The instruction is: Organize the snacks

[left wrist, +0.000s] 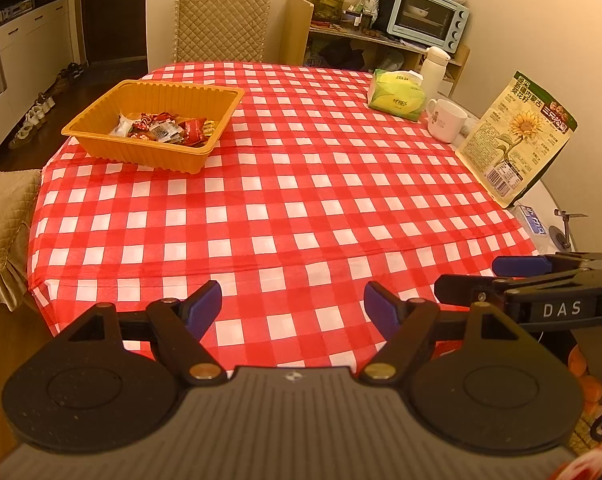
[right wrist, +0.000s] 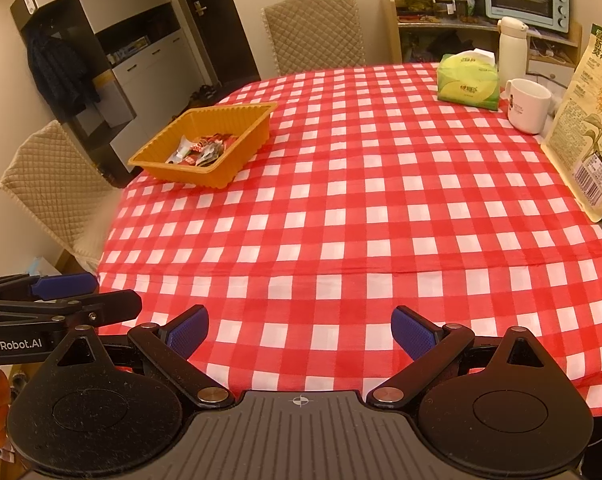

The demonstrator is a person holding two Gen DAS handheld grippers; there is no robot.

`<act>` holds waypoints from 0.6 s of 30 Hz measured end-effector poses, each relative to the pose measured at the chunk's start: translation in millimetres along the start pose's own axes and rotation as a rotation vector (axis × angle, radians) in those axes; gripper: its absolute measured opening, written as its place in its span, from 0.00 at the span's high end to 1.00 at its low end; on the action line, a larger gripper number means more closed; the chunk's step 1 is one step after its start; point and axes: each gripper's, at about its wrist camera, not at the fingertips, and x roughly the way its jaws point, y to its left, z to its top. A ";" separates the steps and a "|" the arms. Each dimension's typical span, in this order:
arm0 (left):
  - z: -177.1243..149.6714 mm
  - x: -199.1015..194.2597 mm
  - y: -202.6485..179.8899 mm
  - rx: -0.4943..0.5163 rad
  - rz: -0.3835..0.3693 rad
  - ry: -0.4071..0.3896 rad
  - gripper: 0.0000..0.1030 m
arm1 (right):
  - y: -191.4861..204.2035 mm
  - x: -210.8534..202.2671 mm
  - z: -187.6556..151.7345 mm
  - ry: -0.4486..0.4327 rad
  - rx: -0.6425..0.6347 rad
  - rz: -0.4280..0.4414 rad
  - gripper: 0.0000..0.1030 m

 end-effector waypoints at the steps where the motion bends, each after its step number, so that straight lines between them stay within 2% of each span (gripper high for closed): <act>1: -0.2 0.3 -0.1 -0.001 0.001 0.000 0.26 | 0.6 0.4 -0.1 0.000 -0.001 0.000 0.06; 18: 0.0 -4.6 1.0 -0.006 0.013 -0.007 0.26 | 2.6 1.2 -0.1 -0.001 -0.005 0.004 0.06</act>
